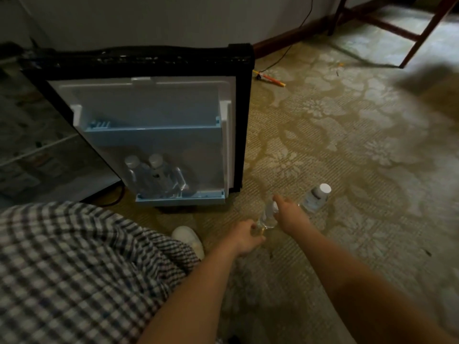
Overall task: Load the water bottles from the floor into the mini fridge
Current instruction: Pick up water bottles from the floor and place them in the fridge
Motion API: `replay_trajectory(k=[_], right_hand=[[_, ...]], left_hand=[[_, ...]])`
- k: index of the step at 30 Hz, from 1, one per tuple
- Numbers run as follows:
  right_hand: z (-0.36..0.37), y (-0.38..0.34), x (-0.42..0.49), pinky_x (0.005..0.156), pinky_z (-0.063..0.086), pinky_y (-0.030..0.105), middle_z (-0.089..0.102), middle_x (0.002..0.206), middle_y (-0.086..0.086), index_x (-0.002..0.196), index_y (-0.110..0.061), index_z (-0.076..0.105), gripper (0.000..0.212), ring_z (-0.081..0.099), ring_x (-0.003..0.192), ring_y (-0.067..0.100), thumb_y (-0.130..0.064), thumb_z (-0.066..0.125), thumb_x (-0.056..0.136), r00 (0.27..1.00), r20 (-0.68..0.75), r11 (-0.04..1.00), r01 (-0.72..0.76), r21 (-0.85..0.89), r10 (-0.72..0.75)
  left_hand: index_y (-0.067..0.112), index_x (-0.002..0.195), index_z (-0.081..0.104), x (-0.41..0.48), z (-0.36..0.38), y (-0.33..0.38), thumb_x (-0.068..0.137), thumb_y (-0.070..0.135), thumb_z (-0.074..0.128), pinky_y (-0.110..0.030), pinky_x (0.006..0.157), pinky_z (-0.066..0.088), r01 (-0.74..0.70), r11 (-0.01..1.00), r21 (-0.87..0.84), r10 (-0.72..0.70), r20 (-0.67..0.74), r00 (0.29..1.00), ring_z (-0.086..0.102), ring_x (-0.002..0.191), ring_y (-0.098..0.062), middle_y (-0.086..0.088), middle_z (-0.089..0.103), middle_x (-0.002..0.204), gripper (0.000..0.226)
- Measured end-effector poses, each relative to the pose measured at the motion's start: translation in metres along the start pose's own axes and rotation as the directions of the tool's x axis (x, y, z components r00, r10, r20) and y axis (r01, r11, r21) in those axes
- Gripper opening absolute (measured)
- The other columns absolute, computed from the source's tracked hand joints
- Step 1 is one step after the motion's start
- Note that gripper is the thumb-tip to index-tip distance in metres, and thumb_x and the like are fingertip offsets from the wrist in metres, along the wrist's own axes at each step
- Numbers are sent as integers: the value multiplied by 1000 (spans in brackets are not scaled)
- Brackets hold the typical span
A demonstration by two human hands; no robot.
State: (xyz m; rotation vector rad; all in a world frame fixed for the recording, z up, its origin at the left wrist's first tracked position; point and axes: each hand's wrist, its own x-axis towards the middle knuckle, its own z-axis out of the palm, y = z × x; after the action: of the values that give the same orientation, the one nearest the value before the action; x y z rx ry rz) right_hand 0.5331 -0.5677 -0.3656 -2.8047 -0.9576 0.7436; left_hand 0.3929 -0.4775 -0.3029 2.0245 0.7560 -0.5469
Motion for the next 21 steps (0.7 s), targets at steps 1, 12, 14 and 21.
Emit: replay_trajectory(k=[1, 12, 14, 21], right_hand=[[1, 0, 0, 83, 47, 41, 47, 127, 21, 137, -14, 33, 44, 56, 109, 39, -18, 47, 95, 1000, -1, 1000, 3, -21, -3], [-14, -1, -30, 86, 49, 41, 63, 115, 16, 119, -9, 48, 36, 59, 106, 32, -33, 52, 93, 993, -110, 984, -25, 176, 45], [-19, -1, -44, 85, 48, 40, 63, 114, 14, 117, -8, 51, 37, 59, 105, 30, -35, 53, 92, 990, -131, 972, -21, 233, 53], [-67, -18, -89, 59, 40, 31, 55, 74, 1, 89, -13, 50, 28, 56, 71, 21, -40, 57, 89, 965, -261, 960, 101, 262, -30]], left_hand=[[13, 137, 42, 0, 0, 0, 90, 33, 56, -30, 103, 37, -1, 1000, -2, 1, 2, 1000, 43, 129, -24, -9, 43, 143, 53], [13, 139, 39, -11, -4, 0, 88, 31, 60, -25, 98, 36, -70, 996, -64, 71, 18, 997, 43, 129, -22, -8, 42, 144, 58], [12, 140, 37, -15, -3, 2, 87, 31, 61, -24, 102, 34, -95, 994, -56, 96, 29, 995, 41, 132, -21, -7, 40, 146, 61], [18, 147, 22, -30, -7, 11, 75, 31, 75, -30, 112, 30, -180, 979, -100, 180, -8, 984, 35, 137, -20, -4, 32, 151, 90]])
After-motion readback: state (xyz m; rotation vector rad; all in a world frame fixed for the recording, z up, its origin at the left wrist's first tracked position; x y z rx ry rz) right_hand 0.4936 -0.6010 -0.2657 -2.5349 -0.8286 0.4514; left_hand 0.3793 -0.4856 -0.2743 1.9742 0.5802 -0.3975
